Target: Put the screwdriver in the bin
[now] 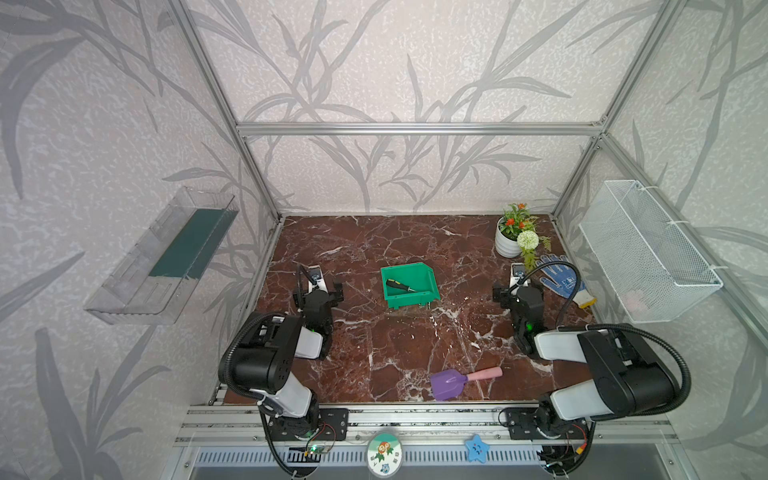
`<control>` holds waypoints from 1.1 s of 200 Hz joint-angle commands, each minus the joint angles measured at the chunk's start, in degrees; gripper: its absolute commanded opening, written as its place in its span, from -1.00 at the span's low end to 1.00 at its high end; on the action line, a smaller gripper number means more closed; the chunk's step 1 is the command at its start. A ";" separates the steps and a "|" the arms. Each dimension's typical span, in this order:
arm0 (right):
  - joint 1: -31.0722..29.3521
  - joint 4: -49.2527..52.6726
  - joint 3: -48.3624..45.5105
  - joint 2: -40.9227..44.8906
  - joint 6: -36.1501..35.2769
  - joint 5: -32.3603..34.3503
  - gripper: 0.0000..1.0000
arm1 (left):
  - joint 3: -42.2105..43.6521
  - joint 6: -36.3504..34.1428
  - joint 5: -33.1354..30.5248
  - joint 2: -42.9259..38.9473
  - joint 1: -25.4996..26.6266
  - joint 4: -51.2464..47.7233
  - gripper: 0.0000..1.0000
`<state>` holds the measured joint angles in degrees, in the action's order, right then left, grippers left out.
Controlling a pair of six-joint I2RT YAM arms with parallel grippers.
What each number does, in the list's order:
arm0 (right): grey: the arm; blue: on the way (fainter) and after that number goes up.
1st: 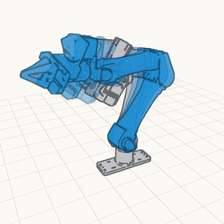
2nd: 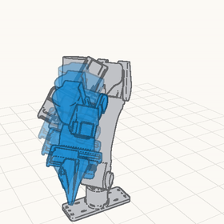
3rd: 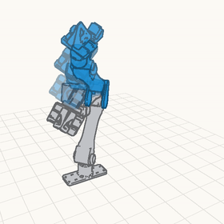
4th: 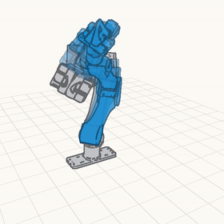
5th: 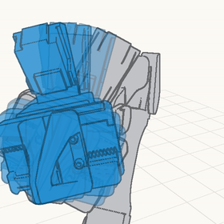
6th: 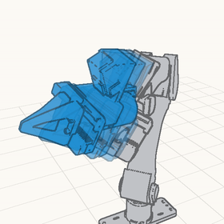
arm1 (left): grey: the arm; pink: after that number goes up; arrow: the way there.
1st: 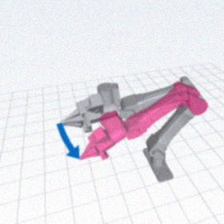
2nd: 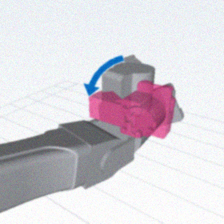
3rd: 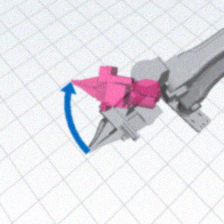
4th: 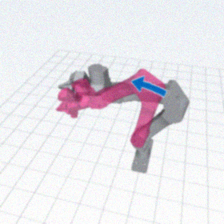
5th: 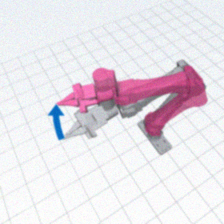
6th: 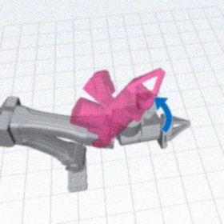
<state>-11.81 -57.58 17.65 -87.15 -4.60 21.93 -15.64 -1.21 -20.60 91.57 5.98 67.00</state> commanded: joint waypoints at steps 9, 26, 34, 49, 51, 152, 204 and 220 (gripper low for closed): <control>0.63 -8.41 -0.84 -4.44 -1.34 -3.85 0.98 | -0.10 -1.07 0.60 0.36 -0.28 2.26 0.98; 0.70 -2.72 1.54 -3.73 -1.04 -3.90 0.98 | -0.10 -0.98 0.60 0.36 -0.27 2.26 0.98; 0.92 -2.40 2.48 -4.48 -0.86 -3.81 0.98 | -0.17 -0.99 0.64 0.39 -0.27 2.24 0.98; 1.31 -3.60 2.09 -4.71 -0.86 -4.54 0.98 | -0.09 -1.01 0.61 0.36 -0.30 2.26 0.98; 1.34 -3.31 2.18 -4.63 -0.74 -4.58 0.98 | -0.09 -1.06 0.59 0.36 -0.27 2.26 0.98; 1.35 -2.94 2.21 -4.57 -0.67 -4.67 0.98 | -0.11 -1.04 0.60 0.36 -0.27 2.25 0.98; 1.35 -2.80 2.30 -4.60 -0.61 -4.63 0.98 | -0.20 -1.05 0.61 0.36 -0.29 2.25 0.98; 1.35 -2.80 2.35 -4.59 -0.68 -4.67 0.98 | -0.15 -1.06 0.58 0.36 -0.29 2.20 0.98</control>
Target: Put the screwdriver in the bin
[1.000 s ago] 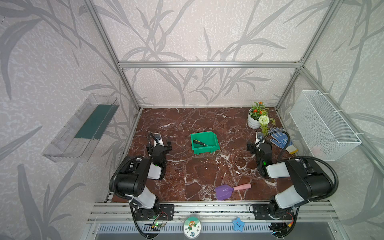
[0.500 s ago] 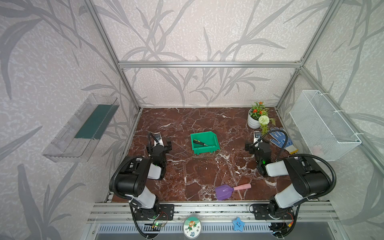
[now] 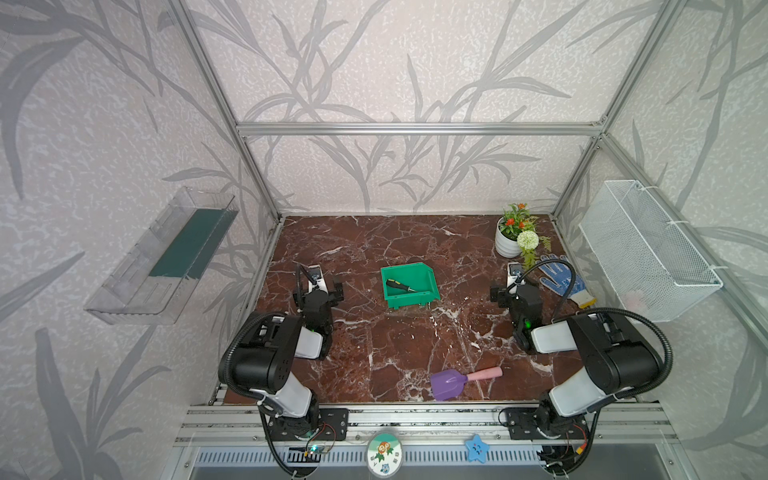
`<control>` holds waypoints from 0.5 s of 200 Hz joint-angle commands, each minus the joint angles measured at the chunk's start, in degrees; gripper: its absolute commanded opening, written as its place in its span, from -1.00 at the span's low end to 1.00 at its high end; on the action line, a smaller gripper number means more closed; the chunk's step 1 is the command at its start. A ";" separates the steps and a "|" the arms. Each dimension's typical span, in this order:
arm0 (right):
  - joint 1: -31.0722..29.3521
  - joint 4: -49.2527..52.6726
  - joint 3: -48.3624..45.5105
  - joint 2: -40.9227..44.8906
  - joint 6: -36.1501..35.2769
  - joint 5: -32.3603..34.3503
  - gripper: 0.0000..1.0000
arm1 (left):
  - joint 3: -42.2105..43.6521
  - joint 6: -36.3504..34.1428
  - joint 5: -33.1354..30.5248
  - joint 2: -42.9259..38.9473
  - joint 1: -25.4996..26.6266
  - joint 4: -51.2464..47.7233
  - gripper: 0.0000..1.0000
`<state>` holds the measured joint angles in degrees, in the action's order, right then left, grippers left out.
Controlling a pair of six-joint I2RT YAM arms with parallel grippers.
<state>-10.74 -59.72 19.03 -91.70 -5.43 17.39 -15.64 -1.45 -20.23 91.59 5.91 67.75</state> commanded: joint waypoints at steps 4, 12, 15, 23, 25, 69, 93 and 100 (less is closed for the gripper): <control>0.28 -0.66 0.93 0.01 0.16 -0.16 0.98 | -0.14 -0.82 0.20 0.34 -0.26 1.47 0.98; 0.28 -0.67 0.92 -0.03 0.21 -0.17 0.98 | -0.10 -0.82 0.21 0.33 -0.20 1.51 0.98; 0.28 -0.67 0.92 -0.05 0.24 -0.18 0.98 | -0.09 -0.81 0.15 0.34 -0.24 1.48 0.98; 0.36 -0.50 1.05 -0.06 0.25 -0.18 0.98 | -0.10 -0.83 0.24 0.34 -0.22 1.51 0.98; 0.37 -0.44 1.09 -0.06 0.31 -0.28 0.98 | -0.12 -0.79 0.25 0.34 -0.27 1.49 0.98; 2.79 2.37 1.89 0.57 1.80 -4.97 0.98 | -0.15 -0.78 0.24 0.34 -0.29 1.44 0.98; 2.78 2.42 1.89 0.56 1.82 -4.99 0.98 | -0.16 -0.83 0.22 0.34 -0.24 1.51 0.98; 2.82 2.40 1.89 0.56 1.85 -4.99 0.98 | -0.10 -0.75 0.24 0.34 -0.32 1.49 0.98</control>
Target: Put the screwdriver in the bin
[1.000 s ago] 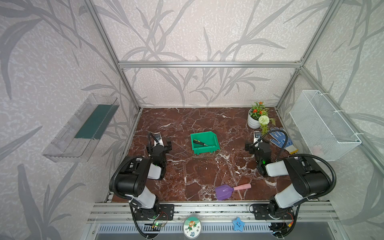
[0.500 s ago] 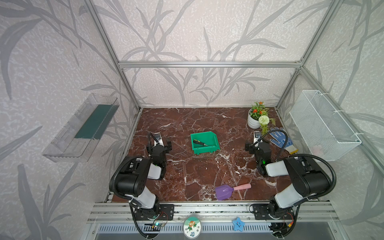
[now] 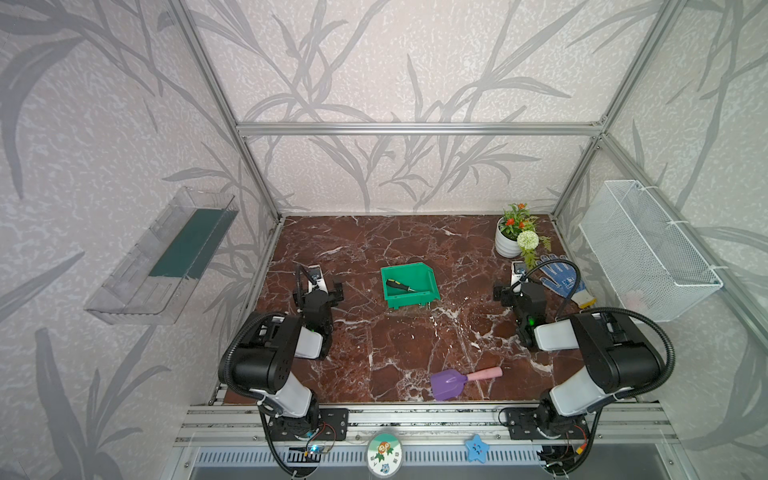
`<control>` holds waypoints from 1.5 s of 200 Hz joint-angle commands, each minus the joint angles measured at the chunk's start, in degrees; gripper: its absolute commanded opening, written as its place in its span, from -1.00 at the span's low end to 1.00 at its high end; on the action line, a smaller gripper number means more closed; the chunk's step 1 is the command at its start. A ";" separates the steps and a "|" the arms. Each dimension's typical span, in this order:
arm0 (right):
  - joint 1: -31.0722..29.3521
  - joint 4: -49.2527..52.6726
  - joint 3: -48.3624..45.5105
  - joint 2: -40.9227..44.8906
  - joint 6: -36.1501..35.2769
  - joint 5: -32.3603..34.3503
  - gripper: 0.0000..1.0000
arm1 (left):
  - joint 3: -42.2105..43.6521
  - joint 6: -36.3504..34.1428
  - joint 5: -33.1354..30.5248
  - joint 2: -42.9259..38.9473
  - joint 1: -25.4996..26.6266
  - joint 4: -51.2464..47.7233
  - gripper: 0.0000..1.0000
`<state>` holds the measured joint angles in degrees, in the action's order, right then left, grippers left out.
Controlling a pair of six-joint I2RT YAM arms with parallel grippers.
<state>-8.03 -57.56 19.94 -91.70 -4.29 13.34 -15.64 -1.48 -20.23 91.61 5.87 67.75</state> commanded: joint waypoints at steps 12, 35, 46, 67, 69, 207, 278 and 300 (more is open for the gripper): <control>0.06 0.25 0.97 0.56 0.66 -0.95 0.98 | -0.15 -0.74 0.22 0.32 -0.28 1.49 0.98; 0.07 0.20 0.97 0.60 0.70 -0.95 0.98 | -0.15 -0.76 0.24 0.32 -0.21 1.50 0.98; 0.06 0.24 0.97 0.56 0.67 -0.95 0.98 | -0.15 -0.81 0.23 0.32 -0.24 1.48 0.98; 0.09 0.16 0.95 0.56 0.68 -0.95 0.98 | -0.09 -0.75 0.27 0.32 -0.21 1.50 0.98; 0.07 0.14 0.97 0.56 0.69 -0.95 0.98 | -0.09 -0.77 0.23 0.32 -0.24 1.44 0.98; -0.49 -1.73 -1.93 4.76 -1.56 -4.57 0.98 | -0.13 -0.75 0.20 0.32 -0.24 1.45 0.98; -0.32 1.07 0.91 1.12 -1.16 -4.86 0.98 | -0.14 -0.78 0.19 0.32 -0.27 1.48 0.98; -0.27 1.78 1.20 1.24 -1.07 -4.91 0.98 | -0.11 -0.74 0.25 0.32 -0.25 1.51 0.98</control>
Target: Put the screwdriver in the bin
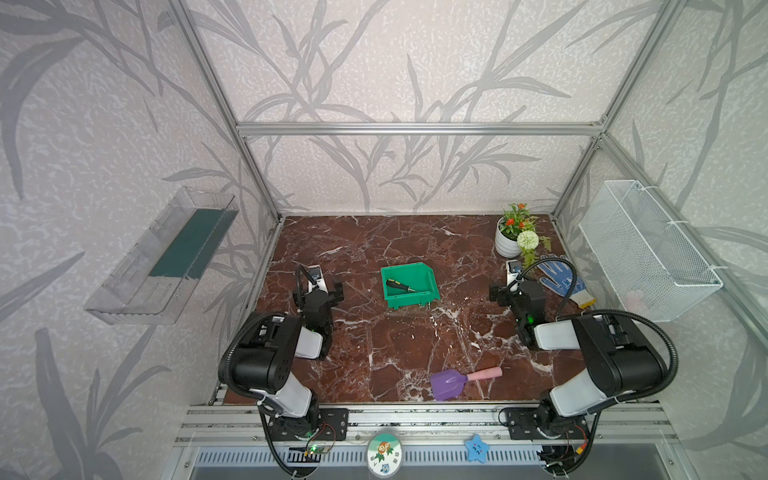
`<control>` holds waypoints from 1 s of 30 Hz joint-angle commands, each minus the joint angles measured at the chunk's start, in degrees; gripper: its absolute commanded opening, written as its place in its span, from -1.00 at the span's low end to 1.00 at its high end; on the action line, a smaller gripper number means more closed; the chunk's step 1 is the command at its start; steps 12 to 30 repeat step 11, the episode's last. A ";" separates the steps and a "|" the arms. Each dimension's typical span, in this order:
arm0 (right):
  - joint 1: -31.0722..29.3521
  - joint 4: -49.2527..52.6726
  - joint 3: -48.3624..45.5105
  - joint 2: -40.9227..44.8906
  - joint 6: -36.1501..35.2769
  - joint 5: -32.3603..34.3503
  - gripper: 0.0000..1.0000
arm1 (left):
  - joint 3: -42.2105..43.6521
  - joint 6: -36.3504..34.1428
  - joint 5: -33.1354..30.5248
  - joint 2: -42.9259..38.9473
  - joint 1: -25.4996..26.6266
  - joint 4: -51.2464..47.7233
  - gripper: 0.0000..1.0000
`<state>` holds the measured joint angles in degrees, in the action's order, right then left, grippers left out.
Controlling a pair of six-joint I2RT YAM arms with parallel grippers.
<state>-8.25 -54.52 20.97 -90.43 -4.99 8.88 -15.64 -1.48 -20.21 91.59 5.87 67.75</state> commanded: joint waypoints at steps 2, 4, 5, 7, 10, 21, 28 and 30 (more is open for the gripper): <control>-0.02 -2.76 -0.09 -0.53 -0.43 -0.51 0.98 | -0.09 -0.81 0.17 0.34 -0.24 1.51 0.98; -0.09 -2.50 -0.11 -0.48 -0.46 -0.47 0.98 | -0.10 -0.78 0.21 0.34 -0.27 1.46 0.98; -0.01 -2.16 -0.04 -0.36 -0.45 -0.45 0.98 | -0.12 -0.78 0.25 0.34 -0.25 1.50 0.98; -0.01 -2.82 0.01 -0.70 -0.50 -0.69 0.98 | -0.13 -0.75 0.23 0.34 -0.25 1.50 0.98; 0.16 -2.12 0.21 -0.62 -0.33 -1.00 0.98 | -0.11 -0.79 0.25 0.34 -0.29 1.51 0.98; 0.16 -2.27 0.12 -0.57 -0.36 -1.00 0.98 | -0.10 -0.78 0.17 0.34 -0.29 1.46 0.98; 0.16 -2.27 0.12 -0.57 -0.36 -1.00 0.98 | -0.10 -0.78 0.17 0.34 -0.29 1.46 0.98; 0.16 -2.27 0.12 -0.57 -0.36 -1.00 0.98 | -0.10 -0.78 0.17 0.34 -0.29 1.46 0.98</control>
